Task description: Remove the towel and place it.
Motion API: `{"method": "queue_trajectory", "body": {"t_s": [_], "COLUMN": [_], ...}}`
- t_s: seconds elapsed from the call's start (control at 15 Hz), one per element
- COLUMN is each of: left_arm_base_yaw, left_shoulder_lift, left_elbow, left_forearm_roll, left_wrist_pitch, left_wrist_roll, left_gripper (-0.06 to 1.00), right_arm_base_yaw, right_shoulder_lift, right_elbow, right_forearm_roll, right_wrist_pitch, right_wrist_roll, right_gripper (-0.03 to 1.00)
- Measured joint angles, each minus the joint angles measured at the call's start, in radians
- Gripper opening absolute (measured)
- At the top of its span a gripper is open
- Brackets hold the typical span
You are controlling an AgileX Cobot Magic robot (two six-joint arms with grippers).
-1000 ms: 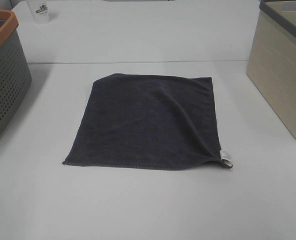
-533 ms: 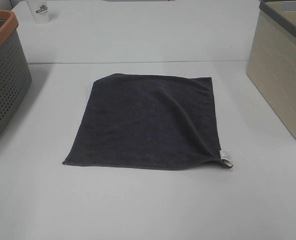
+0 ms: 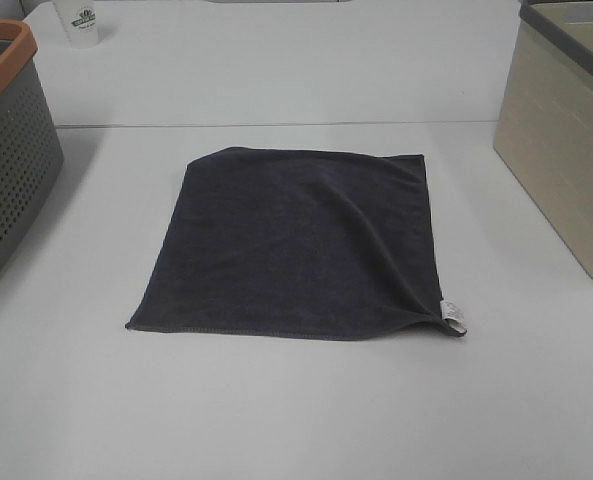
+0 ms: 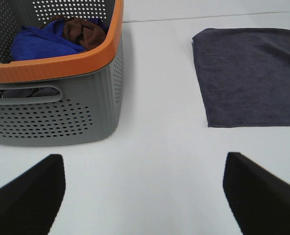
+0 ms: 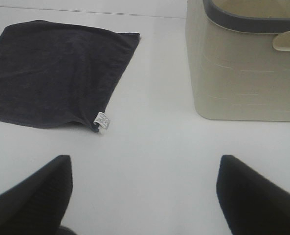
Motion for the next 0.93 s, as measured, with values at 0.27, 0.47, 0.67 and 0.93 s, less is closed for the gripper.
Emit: {"method": "queue_trajectory", "body": {"t_s": [0.27, 0.47, 0.67, 0.93], "left_arm_base_yaw": [0.0, 0.0, 0.0, 0.0], "left_shoulder_lift": [0.0, 0.0, 0.0, 0.0], "left_elbow": [0.0, 0.0, 0.0, 0.0], "left_forearm_roll": [0.002, 0.002, 0.002, 0.002], "left_wrist_pitch": [0.0, 0.0, 0.0, 0.0], "left_wrist_roll": [0.0, 0.0, 0.0, 0.0], "left_gripper": [0.82, 0.82, 0.82, 0.82], "right_arm_base_yaw": [-0.004, -0.004, -0.004, -0.004], "right_shoulder_lift": [0.0, 0.0, 0.0, 0.0], "right_elbow": [0.0, 0.0, 0.0, 0.0], "right_forearm_roll": [0.001, 0.001, 0.001, 0.002], "right_wrist_pitch": [0.0, 0.0, 0.0, 0.0], "right_wrist_roll": [0.0, 0.0, 0.0, 0.0], "right_gripper": [0.79, 0.79, 0.79, 0.79]}}
